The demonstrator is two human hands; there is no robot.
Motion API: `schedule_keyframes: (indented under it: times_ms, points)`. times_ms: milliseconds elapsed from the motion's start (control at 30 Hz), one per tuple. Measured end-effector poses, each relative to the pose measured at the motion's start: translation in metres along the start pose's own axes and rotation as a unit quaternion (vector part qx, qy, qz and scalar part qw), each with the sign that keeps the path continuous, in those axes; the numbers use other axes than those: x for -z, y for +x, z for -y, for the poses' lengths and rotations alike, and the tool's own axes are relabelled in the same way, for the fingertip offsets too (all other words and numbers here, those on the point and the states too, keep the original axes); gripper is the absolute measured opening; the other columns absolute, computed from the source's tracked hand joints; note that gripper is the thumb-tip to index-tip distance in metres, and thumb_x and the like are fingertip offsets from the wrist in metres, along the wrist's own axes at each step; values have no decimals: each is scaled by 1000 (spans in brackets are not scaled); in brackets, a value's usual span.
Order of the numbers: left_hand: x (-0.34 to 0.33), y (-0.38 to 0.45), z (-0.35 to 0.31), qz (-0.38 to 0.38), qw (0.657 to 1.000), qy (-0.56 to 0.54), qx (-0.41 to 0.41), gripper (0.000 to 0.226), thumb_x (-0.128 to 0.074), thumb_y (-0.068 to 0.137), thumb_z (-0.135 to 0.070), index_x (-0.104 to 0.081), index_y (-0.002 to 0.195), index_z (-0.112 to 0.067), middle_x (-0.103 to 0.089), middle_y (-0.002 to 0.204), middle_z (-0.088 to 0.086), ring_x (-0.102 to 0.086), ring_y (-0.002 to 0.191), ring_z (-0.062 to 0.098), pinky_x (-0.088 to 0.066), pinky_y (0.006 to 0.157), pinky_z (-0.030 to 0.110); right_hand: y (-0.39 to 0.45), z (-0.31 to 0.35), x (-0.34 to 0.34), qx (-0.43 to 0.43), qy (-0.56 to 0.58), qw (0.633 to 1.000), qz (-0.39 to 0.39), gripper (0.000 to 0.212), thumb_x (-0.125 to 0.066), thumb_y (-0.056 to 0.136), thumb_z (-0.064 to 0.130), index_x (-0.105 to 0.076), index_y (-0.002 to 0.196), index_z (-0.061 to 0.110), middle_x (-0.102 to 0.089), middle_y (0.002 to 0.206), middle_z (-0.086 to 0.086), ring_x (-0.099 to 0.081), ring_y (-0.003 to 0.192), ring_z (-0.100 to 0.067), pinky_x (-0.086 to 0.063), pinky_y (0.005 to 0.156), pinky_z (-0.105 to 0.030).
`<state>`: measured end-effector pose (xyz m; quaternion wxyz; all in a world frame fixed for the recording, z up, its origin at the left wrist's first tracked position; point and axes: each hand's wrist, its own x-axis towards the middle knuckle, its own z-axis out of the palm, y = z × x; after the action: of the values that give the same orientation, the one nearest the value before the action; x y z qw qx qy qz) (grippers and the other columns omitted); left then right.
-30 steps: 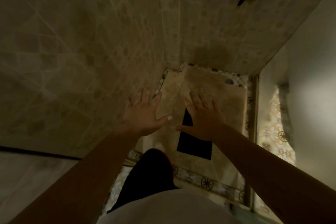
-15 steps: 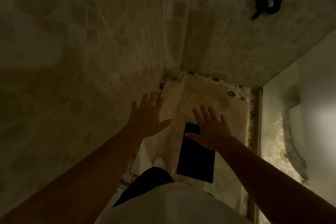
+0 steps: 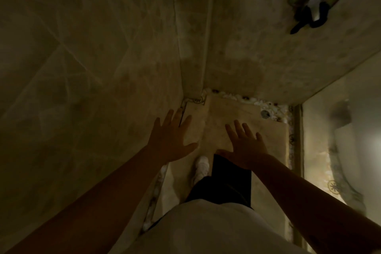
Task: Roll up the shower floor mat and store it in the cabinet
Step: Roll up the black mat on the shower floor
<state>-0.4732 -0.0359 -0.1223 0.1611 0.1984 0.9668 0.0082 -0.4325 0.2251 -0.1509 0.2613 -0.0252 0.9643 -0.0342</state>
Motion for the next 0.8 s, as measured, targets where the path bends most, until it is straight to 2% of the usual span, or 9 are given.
schedule_keyframes:
  times_ms: [333, 433, 600, 700, 800]
  points:
    - [57, 172, -9, 39, 995, 29, -82, 96, -17, 73, -86, 16, 148, -36, 12, 162, 3, 13, 147, 23, -2, 114, 59, 102, -68, 36, -58, 61, 996, 22, 103, -17, 68, 91, 17, 147, 36, 22, 158, 1, 11, 145, -25, -10, 112, -57]
    - [76, 217, -22, 39, 991, 30, -124, 96, -19, 73, -85, 12, 149, -35, 15, 162, 1, 13, 147, 24, -2, 114, 58, 117, -89, 51, -82, 73, 994, 15, 104, -12, 65, 93, 18, 147, 36, 21, 158, 1, 10, 146, -26, -10, 111, -57]
    - [97, 293, -58, 40, 974, 66, -214, 95, -24, 76, -82, 7, 151, -33, 8, 162, 4, 9, 147, 26, -5, 113, 57, 138, -123, 56, -176, 128, 976, -1, 110, -5, 55, 97, 19, 145, 39, 20, 158, 4, 9, 146, -25, -11, 111, -57]
    - [105, 345, -86, 34, 958, 84, -272, 94, -27, 74, -82, 1, 151, -34, 0, 163, 4, 4, 148, 28, -8, 111, 58, 148, -140, 55, -241, 165, 956, 3, 113, -7, 52, 99, 18, 144, 39, 20, 158, 3, 8, 146, -26, -12, 110, -58]
    - [111, 397, -118, 43, 937, 101, -333, 97, -25, 70, -84, -3, 150, -34, 1, 163, 3, 3, 148, 28, -9, 111, 59, 156, -153, 57, -301, 180, 936, -8, 112, -11, 54, 98, 17, 145, 38, 20, 158, 2, 7, 146, -26, -13, 110, -57]
